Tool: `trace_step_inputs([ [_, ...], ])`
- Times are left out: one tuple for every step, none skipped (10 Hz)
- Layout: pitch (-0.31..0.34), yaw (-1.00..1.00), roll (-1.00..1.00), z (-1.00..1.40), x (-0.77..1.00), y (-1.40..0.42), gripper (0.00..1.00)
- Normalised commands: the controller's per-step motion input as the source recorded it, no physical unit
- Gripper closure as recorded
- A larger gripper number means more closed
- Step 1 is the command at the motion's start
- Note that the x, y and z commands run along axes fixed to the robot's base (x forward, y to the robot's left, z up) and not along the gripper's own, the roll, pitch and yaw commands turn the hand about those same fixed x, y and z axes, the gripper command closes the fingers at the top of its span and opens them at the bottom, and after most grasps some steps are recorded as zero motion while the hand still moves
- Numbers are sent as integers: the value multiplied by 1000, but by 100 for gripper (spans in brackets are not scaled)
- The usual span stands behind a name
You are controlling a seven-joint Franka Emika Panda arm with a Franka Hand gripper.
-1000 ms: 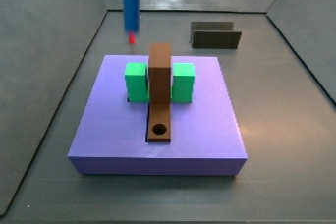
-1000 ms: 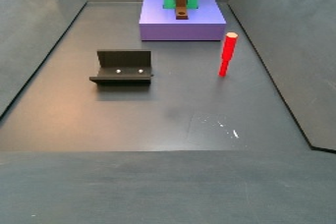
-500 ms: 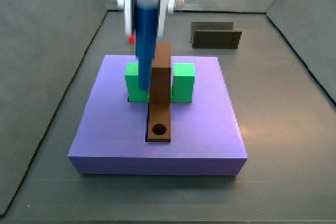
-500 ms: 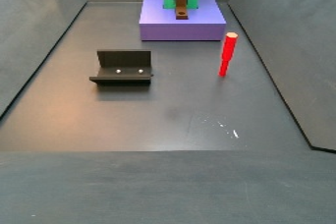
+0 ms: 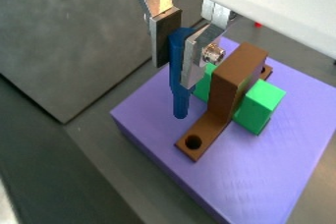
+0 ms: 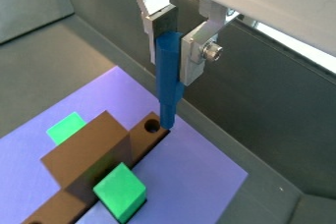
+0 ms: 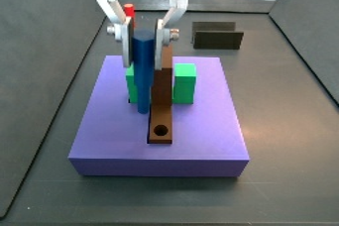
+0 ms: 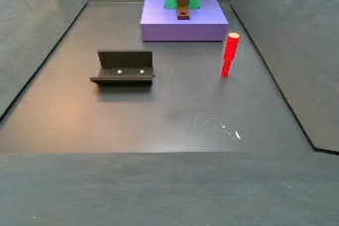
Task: Pick up the blue object. Move up. Place the blue object on the fixture. Regrasp the blue object. Move to above the board. Insert the blue object.
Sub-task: Insert the blue object.
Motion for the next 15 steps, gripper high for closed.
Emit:
trace_step_inputs([
  [-439,-17,13,0,0,-60,100],
  [-209,0,136,0,0,3,100],
  [-189,-11,80,-149,9,0,100],
  [-164,0,86,-263,111,0,100],
  [-133,0,170,-311,29,0,100],
  [-101,0,146,-340,120,-11,100],
  [-76,-31,123,-294,97,-54,100],
  [-39,0,114,-237,86,-63,100],
  [0,-54,116,-149,77,-160,100],
  [0,-77,96,-149,86,-183,100],
  [0,-69,84,-126,106,-126,100],
  [0,0,111,-49,183,-86,100],
  [0,0,124,-49,191,-14,100],
  [0,0,121,-46,200,0,100],
  [0,0,129,-63,117,0,100],
])
